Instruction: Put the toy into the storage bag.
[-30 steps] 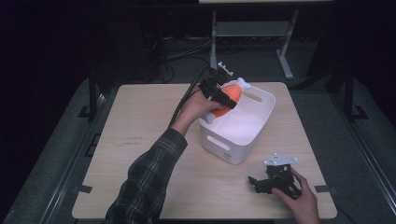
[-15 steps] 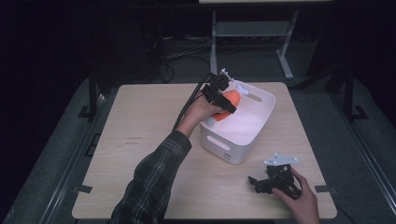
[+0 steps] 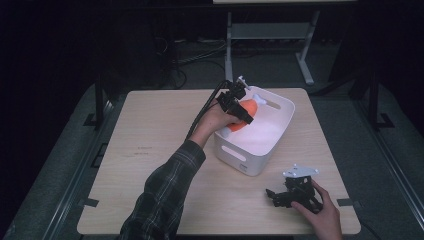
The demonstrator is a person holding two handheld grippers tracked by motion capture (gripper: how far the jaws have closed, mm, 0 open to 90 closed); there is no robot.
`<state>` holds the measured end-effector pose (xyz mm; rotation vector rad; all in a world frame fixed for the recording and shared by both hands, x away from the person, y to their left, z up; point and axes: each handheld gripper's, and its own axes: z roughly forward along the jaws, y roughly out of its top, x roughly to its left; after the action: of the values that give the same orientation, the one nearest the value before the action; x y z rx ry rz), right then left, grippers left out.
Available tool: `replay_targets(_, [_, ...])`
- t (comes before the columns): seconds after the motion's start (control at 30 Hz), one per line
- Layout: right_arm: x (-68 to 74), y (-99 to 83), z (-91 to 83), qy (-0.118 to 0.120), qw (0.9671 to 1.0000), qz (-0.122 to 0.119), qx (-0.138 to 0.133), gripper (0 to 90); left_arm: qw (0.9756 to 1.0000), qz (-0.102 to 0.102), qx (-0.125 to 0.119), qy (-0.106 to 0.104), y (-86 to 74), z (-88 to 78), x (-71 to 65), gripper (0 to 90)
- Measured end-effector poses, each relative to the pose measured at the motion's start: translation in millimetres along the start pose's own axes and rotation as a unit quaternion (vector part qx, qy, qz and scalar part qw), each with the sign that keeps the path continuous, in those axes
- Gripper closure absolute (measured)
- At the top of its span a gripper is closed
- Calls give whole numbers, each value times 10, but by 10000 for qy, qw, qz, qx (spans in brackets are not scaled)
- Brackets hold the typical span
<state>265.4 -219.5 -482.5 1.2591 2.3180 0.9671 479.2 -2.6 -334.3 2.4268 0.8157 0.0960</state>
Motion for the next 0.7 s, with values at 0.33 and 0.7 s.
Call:
replay_targets(0.33, [0,0,1,0,10000,1,-4,0,9999,12,-120,61,8,-93,-3,156])
replay_targets(0.7, [1,0,1,0,10000,13,-4,0,9994,175,-300,83,-39,-422,-25,157])
